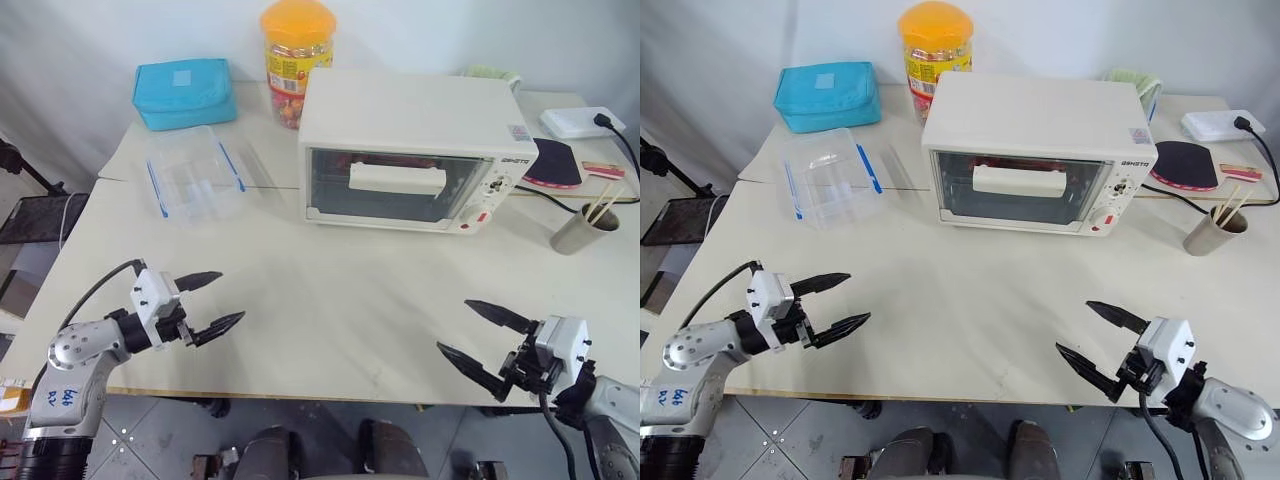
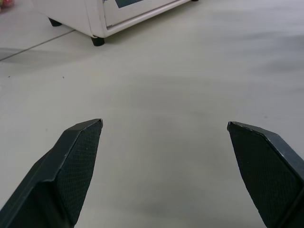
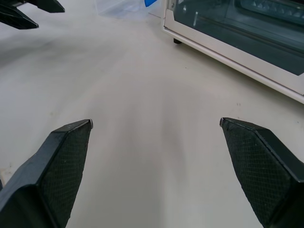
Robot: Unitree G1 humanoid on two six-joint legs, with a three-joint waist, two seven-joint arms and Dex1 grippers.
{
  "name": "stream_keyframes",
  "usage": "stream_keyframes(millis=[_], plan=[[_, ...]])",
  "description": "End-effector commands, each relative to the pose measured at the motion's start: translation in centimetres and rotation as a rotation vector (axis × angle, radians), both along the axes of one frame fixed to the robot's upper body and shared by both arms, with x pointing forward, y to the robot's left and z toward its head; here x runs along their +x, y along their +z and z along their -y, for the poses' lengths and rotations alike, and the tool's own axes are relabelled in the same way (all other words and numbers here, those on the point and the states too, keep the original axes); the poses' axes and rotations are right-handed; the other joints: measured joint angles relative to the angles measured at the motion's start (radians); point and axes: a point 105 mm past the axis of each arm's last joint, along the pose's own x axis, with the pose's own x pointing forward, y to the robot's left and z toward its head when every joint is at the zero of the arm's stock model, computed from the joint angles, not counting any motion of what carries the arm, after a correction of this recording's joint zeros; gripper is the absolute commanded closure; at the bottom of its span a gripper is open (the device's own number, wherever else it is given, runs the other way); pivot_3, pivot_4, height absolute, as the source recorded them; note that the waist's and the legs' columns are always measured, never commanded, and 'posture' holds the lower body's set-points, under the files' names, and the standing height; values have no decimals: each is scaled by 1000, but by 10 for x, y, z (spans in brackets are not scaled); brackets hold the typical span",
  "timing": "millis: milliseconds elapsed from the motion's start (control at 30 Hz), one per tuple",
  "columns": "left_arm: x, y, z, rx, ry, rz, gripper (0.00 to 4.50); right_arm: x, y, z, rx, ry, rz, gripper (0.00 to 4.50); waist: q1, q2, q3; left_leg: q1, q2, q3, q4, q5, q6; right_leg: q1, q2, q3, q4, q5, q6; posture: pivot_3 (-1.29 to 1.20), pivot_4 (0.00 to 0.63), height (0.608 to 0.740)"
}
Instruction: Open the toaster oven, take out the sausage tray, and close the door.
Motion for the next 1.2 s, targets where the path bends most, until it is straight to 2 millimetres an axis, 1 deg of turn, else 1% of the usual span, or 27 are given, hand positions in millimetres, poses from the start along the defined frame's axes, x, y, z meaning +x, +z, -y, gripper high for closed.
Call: stream_keyframes(millis=[33, 133, 200, 233, 267, 300, 333, 400, 500, 600, 733, 833, 900, 1000, 1067, 1100, 1200], plan=[[4, 8, 0, 21, 8, 47, 28, 1, 7, -5, 3, 18, 16, 0, 0, 0, 0, 0, 0, 0, 0, 0, 0, 0, 0, 0, 0, 0, 0, 0, 150, 740], [7, 16, 4, -34, -14, 40, 28, 10, 16, -12, 60, 29, 8, 0, -1, 0, 0, 0, 0, 0, 0, 0, 0, 0, 0, 0, 0, 0, 0, 0, 150, 740], [6, 33, 9, -140, -92, 15, 28, 24, 32, -19, 149, 34, 3, 0, -2, 0, 0, 0, 0, 0, 1, 0, 0, 0, 0, 0, 1, 0, 0, 0, 150, 740], [-2, 35, 13, -162, -163, -52, 28, 32, 40, -21, 183, 33, 2, 0, -2, 0, 0, 0, 0, 0, 1, 0, 0, 0, 0, 0, 1, 0, 0, 0, 150, 740], [-8, 36, 18, -144, -222, -62, 28, 41, 46, -24, 205, 35, -11, 0, -6, 0, 0, 0, 0, 0, 1, 1, 0, 0, 0, 0, 2, 0, 0, 0, 150, 740], [-12, 35, 21, -123, -255, -67, 28, 47, 49, -25, 214, 35, -23, 0, -9, 0, 0, 0, 1, 0, 2, 1, 0, 0, 0, 0, 2, 0, 0, 0, 150, 740], [-15, 35, 25, -119, -284, -74, 28, 57, 53, -25, 222, 25, -24, 0, -8, 0, 0, 0, 1, 0, 1, 1, 0, -1, 0, 0, 2, 0, -1, 0, 150, 740], [-15, 37, 30, -138, -295, -63, 28, 73, 58, -22, 215, 5, -20, 0, -7, 0, 0, 0, 2, 0, 1, 0, -1, -1, 1, -1, 2, -1, -2, 0, 150, 740], [-18, 39, 37, -163, -302, -59, 28, 92, 62, -18, 205, -10, -14, 0, 1, 0, 0, -1, 0, -1, 1, 0, 0, -1, 0, -2, 2, -1, -2, 0, 150, 740], [-20, 42, 43, -200, -302, -59, 28, 111, 69, -17, 213, -13, -5, 0, -3, 0, 0, -2, -1, 0, 1, 0, 1, -1, 0, -2, 2, -1, -1, 0, 150, 740], [-23, 42, 46, -215, -296, -62, 28, 126, 78, -17, 209, -4, 38, 0, -5, 0, 0, -1, 0, 0, 2, 0, 1, -1, 0, -2, 2, 0, -1, 0, 150, 740], [-23, 42, 47, -229, -283, -62, 28, 132, 88, -18, 219, 10, 82, 0, -5, 0, 0, -2, 0, 0, 2, 0, 1, -1, 1, -3, 2, 0, -1, 0, 150, 740], [-23, 42, 47, -244, -274, -63, 28, 129, 93, -23, 215, 54, 106, 0, -5, 0, 0, -2, 0, 0, 2, 0, 1, -1, 1, -3, 2, 0, -1, 0, 150, 740], [-21, 42, 48, -263, -261, -64, 28, 118, 99, -33, 212, 145, 139, 0, -3, 0, 0, -2, 0, 0, 2, 0, 1, -1, 0, -3, 2, 0, -1, 0, 150, 740], [-19, 40, 49, -267, -255, -66, 28, 106, 100, -42, 187, 219, 173, 0, -4, 0, 0, -2, 0, 0, 2, 0, 1, -1, 0, -3, 1, 0, -1, 0, 150, 740], [-17, 40, 49, -275, -249, -66, 28, 103, 100, -46, 158, 236, 206, 0, -3, 0, 0, -2, 0, 0, 2, 0, 1, -1, 0, -3, 2, 0, -1, 0, 150, 740], [-12, 40, 51, -286, -241, -69, 28, 93, 95, -52, 124, 276, 234, 0, -4, 0, 0, -2, 0, 0, 2, 0, 1, -1, 0, -3, 1, 0, -1, 0, 150, 740]])
